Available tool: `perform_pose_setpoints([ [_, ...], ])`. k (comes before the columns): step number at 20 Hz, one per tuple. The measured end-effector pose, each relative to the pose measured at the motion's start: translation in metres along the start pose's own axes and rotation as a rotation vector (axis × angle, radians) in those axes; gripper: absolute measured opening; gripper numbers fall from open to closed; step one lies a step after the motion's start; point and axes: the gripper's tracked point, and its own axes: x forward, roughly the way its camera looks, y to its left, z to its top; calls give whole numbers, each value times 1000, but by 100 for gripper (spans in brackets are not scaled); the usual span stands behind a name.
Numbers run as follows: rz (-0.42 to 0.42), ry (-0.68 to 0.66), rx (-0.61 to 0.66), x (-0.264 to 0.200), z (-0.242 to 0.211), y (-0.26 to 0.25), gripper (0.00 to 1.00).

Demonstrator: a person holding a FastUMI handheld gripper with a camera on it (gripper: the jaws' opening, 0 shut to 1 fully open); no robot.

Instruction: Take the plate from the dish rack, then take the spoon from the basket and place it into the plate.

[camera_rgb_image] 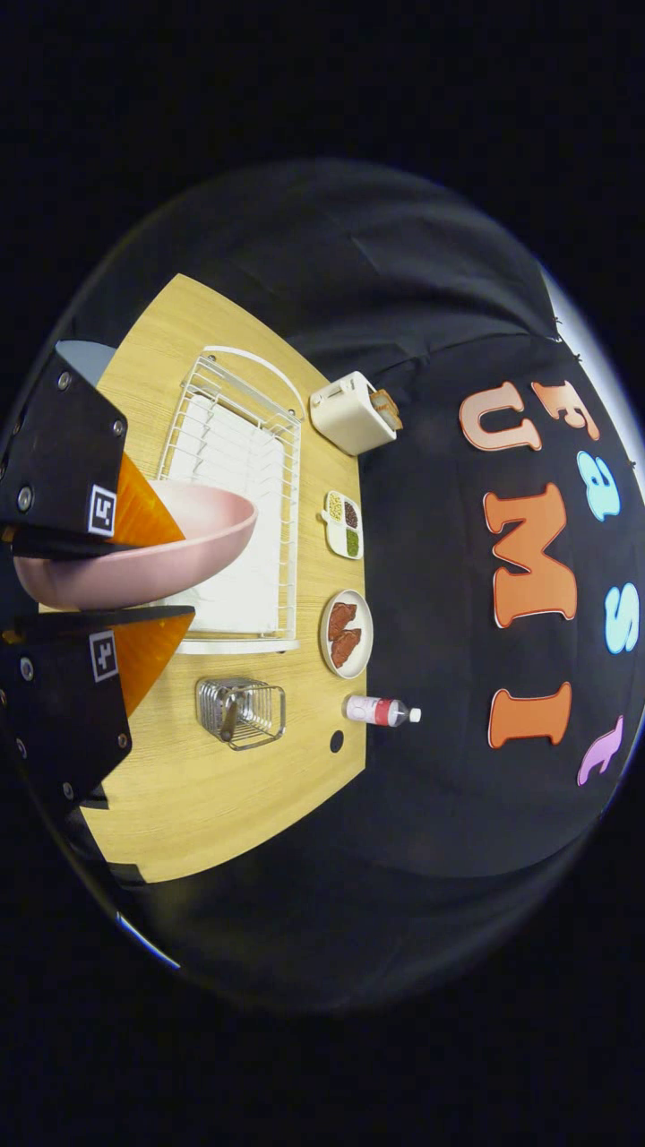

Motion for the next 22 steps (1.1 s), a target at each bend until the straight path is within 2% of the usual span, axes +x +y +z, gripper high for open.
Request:
perform_pose_setpoints([
  [4, 78, 31, 61, 0, -40, 11, 24],
  [10, 116, 49, 110, 4, -84, 8, 24],
  [14, 192, 73, 192, 2, -108, 12, 24],
  [18, 169, 86, 252, 16, -130, -3, 24],
  [22, 191, 116, 337, 29, -154, -2, 24],
])
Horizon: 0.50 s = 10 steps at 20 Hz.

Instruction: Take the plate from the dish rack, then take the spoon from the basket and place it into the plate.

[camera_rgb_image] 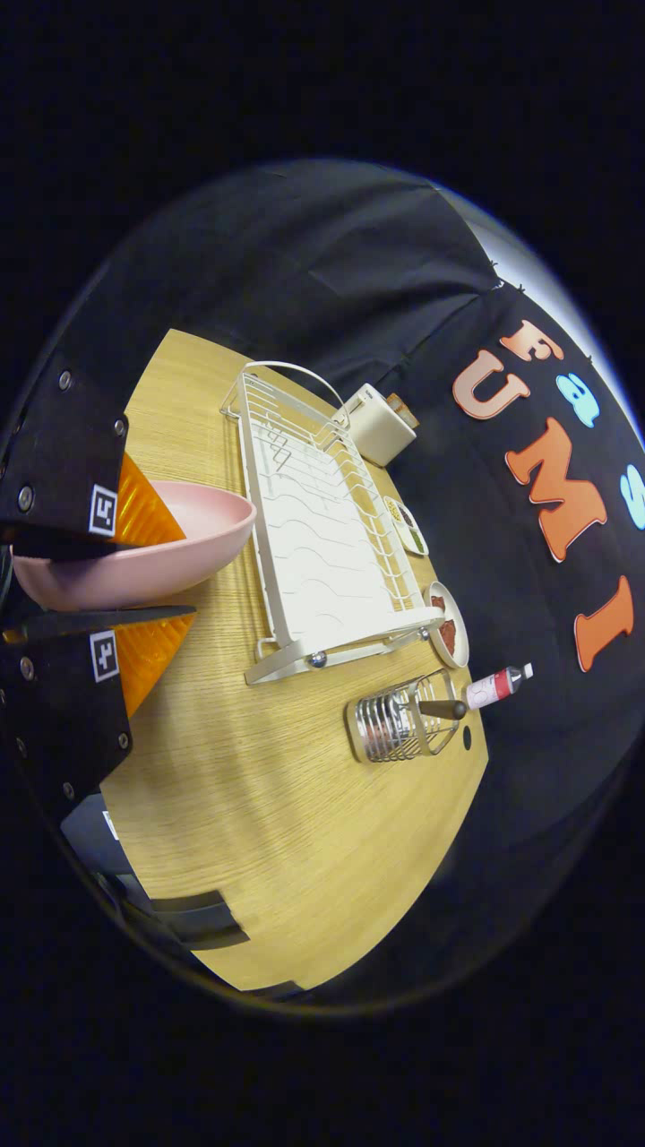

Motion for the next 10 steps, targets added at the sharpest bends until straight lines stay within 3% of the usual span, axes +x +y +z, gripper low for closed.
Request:
perform_pose_setpoints([
  [10, -11, -14, 196, 31, -11, -22, 24],
])
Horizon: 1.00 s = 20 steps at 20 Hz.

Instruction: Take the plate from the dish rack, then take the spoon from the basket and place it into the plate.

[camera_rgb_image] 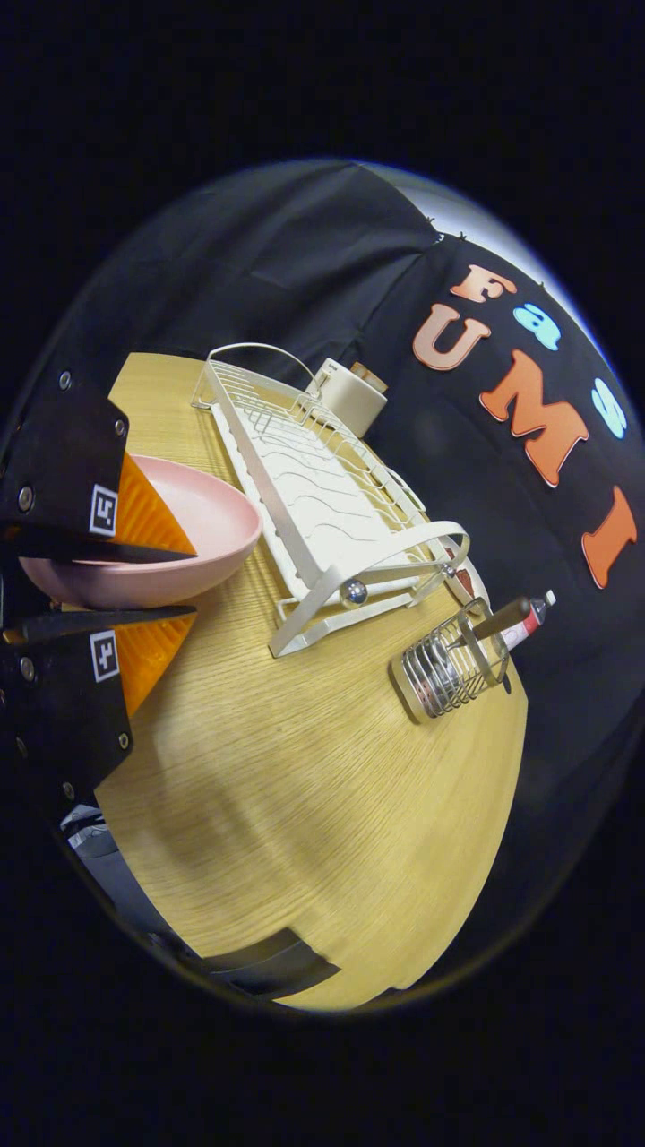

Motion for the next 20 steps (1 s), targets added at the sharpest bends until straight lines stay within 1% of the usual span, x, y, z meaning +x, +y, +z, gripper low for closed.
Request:
perform_pose_setpoints([
  [2, -6, -6, -3, 5, 2, 0, 24],
  [3, -23, -7, -23, 9, 2, -3, 24],
  [6, -64, -9, -101, 14, 2, -6, 32],
  [8, -116, -11, -162, 15, 4, -15, 37],
  [9, -129, -23, -185, 16, 8, -16, 37],
  [11, -107, -32, -206, 14, 11, -9, 47],
  [12, -100, -39, -218, 12, 14, -7, 56],
  [13, -104, -56, -234, 9, 18, -8, 59],
  [14, -112, -82, -252, 6, 26, -9, 65],
  [16, -116, -146, -275, -1, 44, -9, 71],
  [20, -130, -302, -322, -14, 85, -11, 77],
])
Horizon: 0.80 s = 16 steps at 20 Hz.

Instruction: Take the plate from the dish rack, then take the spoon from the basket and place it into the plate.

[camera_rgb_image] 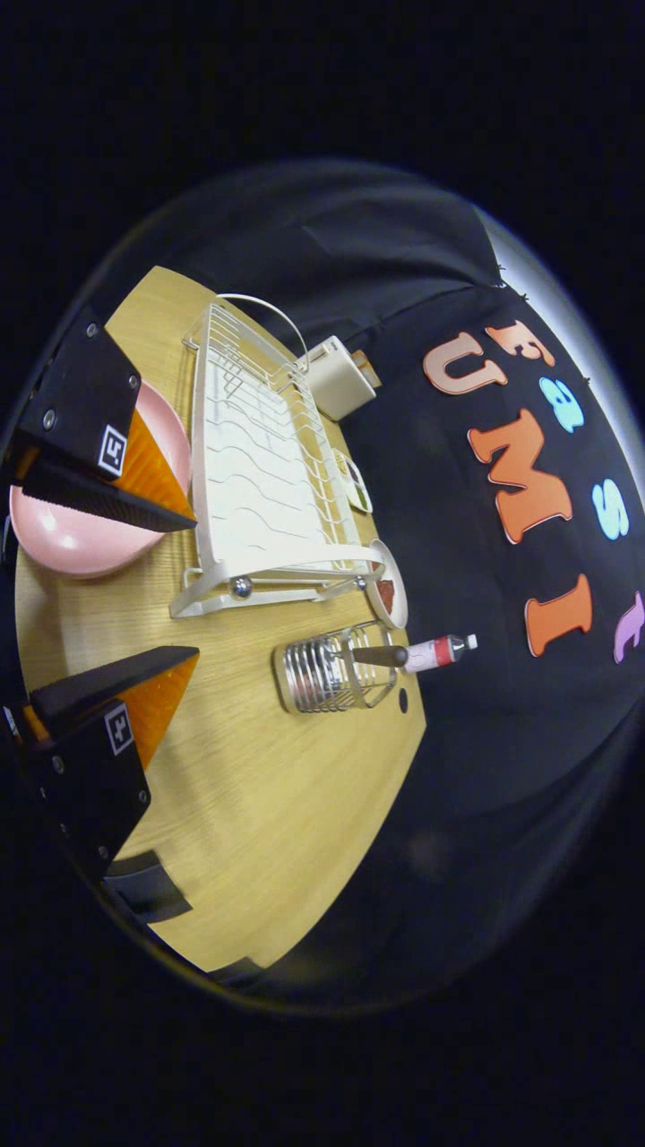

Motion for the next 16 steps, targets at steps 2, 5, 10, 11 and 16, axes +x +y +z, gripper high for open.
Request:
perform_pose_setpoints([
  [2, -22, -90, -17, 0, 26, -7, 77],
  [5, -62, -195, -36, 8, 57, -20, 75],
  [10, -105, -288, -77, 35, 95, -31, 64],
  [11, -115, -300, -94, 40, 100, -31, 62],
  [16, -195, -304, -169, 72, 105, -41, 42],
])
